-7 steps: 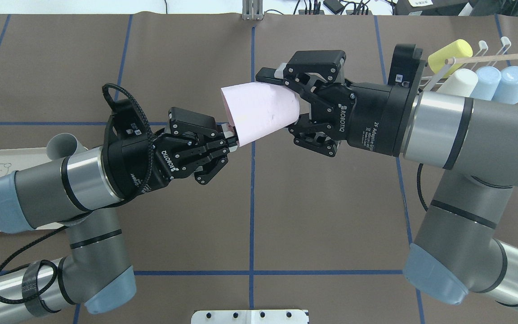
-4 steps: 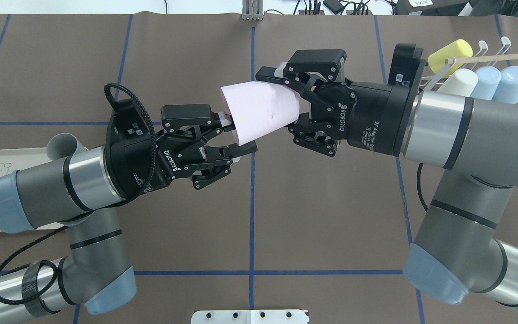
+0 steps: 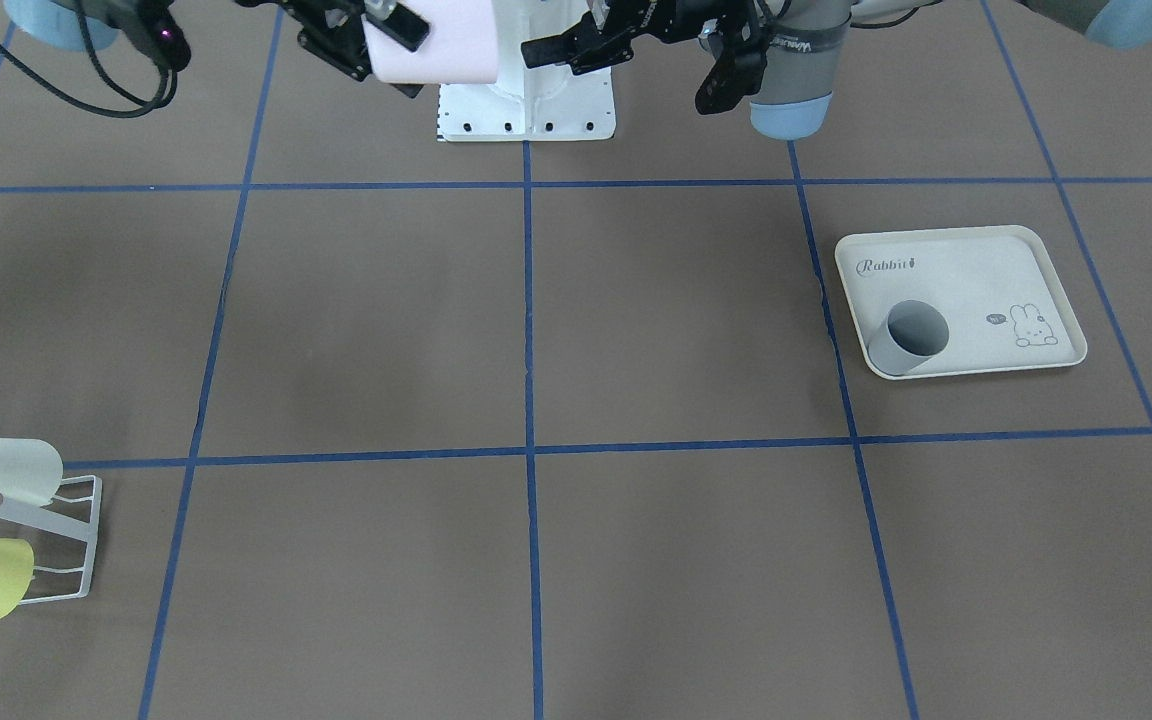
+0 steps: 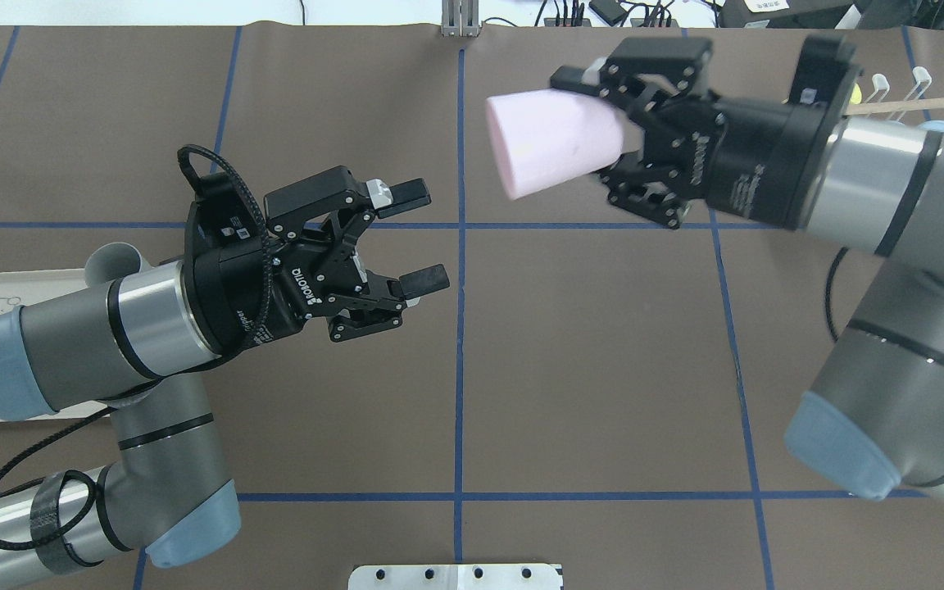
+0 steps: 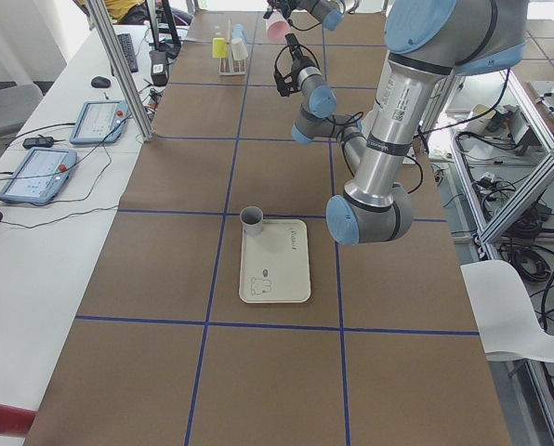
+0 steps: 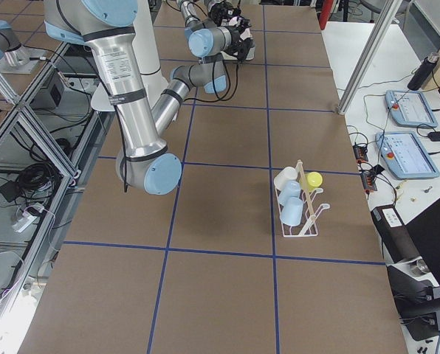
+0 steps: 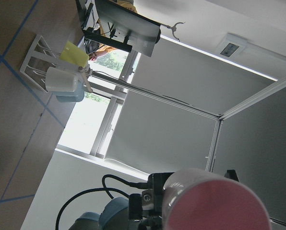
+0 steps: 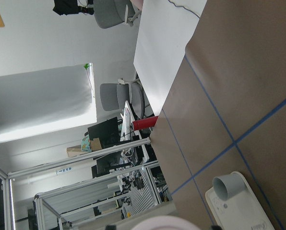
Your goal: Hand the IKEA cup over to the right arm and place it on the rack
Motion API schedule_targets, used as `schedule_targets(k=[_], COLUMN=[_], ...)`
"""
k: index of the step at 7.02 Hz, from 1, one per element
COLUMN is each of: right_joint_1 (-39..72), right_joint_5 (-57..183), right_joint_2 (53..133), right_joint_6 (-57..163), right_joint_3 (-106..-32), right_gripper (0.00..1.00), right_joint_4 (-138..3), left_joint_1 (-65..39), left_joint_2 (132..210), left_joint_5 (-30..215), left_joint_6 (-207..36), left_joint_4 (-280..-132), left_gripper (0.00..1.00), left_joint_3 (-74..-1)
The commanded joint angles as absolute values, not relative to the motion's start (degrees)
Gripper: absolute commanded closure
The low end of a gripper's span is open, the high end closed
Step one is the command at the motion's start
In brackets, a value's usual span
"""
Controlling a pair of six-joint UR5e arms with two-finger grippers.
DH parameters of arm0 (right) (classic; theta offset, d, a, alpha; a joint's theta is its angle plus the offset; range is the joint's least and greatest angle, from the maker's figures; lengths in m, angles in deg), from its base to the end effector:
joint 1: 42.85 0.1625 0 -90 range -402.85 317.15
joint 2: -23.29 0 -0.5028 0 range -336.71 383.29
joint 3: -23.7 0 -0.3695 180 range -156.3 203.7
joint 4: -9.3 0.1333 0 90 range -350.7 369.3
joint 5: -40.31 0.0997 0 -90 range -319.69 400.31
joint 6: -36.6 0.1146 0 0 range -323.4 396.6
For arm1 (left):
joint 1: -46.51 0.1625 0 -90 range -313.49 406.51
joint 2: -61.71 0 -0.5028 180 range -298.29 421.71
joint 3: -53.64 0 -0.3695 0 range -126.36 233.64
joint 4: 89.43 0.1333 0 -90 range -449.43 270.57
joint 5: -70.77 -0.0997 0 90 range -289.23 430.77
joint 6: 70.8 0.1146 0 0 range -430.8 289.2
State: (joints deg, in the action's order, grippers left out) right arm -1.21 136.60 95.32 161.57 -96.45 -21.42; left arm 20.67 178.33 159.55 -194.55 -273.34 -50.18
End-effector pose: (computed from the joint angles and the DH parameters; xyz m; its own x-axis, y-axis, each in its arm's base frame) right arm -0.2790 -0.4096 0.2365 -0.5169 0.3027 0.8007 -0.3491 0.7795 -0.5201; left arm 0.4077 -0.3483 0.2209 -0.7728 -0.2429 -0.5863 0.0242 0.9119 -0.4097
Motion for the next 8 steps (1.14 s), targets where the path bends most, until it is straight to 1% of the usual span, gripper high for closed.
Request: schedule_targets(k=[1,3,5,7,8], right_joint_1=[11.06,20.22,26.81,33.76,34.05], right_joint_5=[140.73,145.86,147.78,153.58,153.69], right_joint_2=[98.09,96.87,94.93,95.01,95.01], right_joint_6=[151.56,120.77,99.28,76.53,69.54], right_joint_3=[-89.03,-79.26,-71.79,-62.39,-58.78], right_gripper=[1.00,1.00,1.00,1.00,1.00], right_joint_4=[-23.03,-30.30,-36.82,-36.84,-36.76], left_joint_1=[20.15,20.23,20.23,20.23,20.23], left_joint_2=[177.73,177.64,177.64,177.64,177.64], left_joint_5=[159.45,159.37,159.19,159.10,158.06], left_joint_6=[-193.94,-193.94,-194.03,-193.68,-193.68], left_joint_4=[-273.38,-273.29,-273.29,-273.29,-273.29], left_gripper=[0.01,0.01,0.01,0.01,0.01], left_joint_3=[-49.90,-49.63,-49.54,-48.32,-48.22])
